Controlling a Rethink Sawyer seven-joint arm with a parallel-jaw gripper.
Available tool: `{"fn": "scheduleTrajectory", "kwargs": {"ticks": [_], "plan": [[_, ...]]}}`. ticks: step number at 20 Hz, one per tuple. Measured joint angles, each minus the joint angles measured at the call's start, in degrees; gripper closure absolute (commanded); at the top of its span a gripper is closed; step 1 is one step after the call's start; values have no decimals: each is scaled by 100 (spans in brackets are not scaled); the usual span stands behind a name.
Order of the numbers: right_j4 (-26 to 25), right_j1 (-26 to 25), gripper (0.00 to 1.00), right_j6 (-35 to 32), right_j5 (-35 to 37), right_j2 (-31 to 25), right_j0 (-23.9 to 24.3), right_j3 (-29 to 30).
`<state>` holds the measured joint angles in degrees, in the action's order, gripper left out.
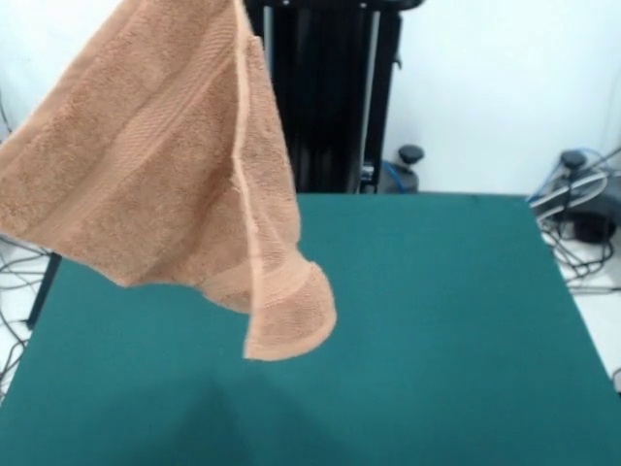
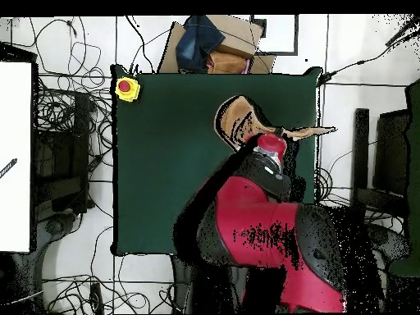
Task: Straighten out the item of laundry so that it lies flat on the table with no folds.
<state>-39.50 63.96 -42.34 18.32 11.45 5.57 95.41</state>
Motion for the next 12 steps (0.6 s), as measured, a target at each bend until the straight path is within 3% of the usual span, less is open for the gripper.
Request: {"fn": "scheduleTrajectory", "kwargs": {"ticks": [12], "plan": [[354, -466, 100, -757, -1071, 937, -506, -54]]}}
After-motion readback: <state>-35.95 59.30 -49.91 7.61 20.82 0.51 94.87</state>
